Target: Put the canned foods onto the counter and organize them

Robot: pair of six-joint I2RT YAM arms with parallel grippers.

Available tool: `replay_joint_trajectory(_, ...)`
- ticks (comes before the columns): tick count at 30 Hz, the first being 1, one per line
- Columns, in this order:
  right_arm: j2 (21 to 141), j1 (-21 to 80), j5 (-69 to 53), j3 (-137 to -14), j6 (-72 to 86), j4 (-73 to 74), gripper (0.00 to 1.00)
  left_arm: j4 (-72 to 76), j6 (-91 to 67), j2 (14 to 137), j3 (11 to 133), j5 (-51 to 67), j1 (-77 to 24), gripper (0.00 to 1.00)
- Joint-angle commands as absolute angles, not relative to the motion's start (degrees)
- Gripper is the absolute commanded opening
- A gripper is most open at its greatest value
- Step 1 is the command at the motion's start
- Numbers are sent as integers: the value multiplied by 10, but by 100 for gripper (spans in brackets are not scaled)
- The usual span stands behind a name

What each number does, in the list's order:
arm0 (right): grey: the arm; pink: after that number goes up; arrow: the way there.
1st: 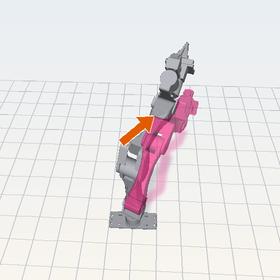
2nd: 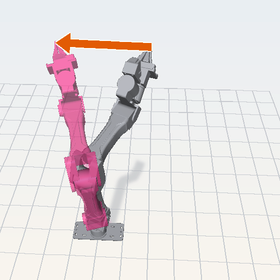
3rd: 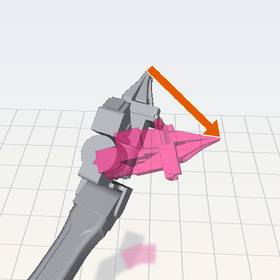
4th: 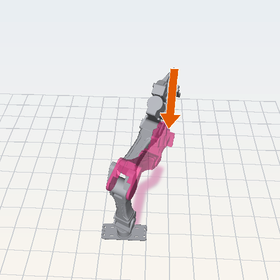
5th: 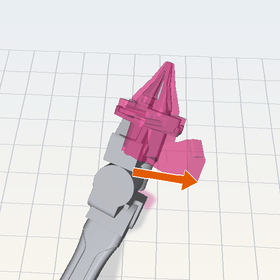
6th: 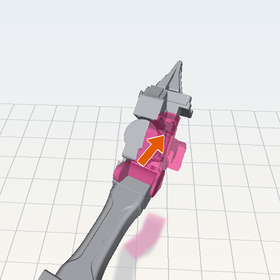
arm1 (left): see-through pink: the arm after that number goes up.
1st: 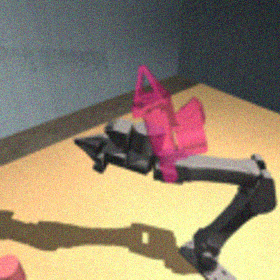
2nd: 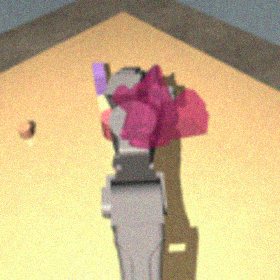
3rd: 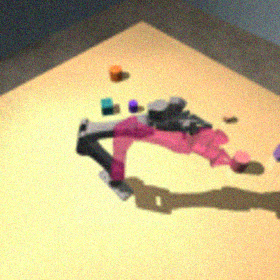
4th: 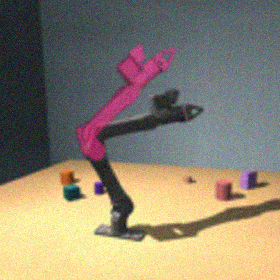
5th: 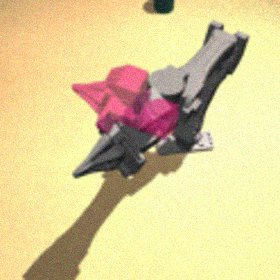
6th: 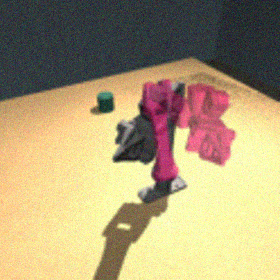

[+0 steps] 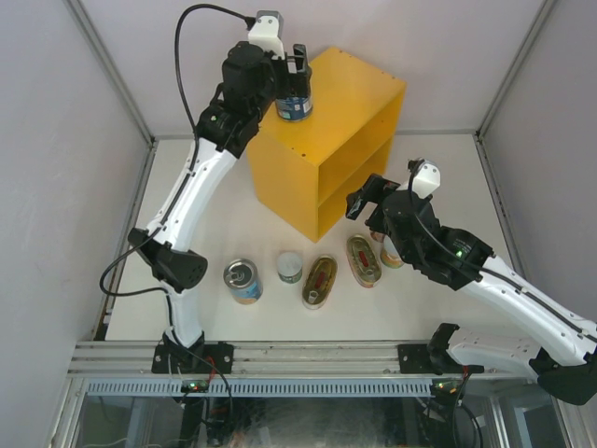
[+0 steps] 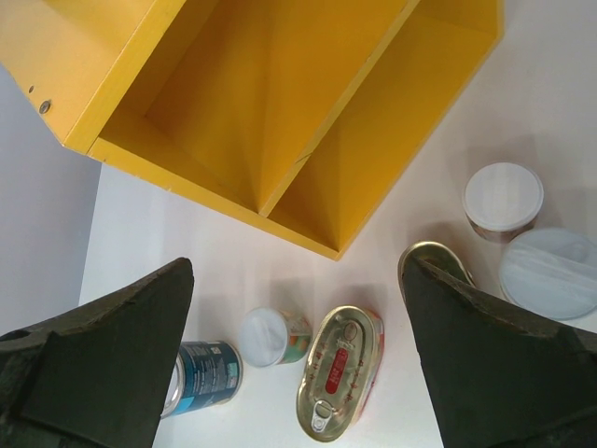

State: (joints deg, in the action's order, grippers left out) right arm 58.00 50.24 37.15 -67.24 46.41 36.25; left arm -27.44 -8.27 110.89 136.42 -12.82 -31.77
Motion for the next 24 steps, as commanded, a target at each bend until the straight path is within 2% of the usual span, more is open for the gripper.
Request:
replay_joint_trajectory(1,575,498,380,-696,463,357,94,-204,-87,1098,1406,-111,-328,76)
replay_joint_trajectory(4,577,496,378,-696,462,357,94,-205,-86,1095,1400,-115,-330,83)
replay_joint_trajectory(9,578,495,378,-696,462,359,94,-205,-87,1092,1393,-118,-330,89)
replay_joint_trajectory(11,578,495,378,-696,464,361,94,-205,-87,1092,1392,-119,-331,99)
replay_joint_trajectory(24,572,502,381,-693,475,359,94,-182,-95,1060,1364,-138,-336,100)
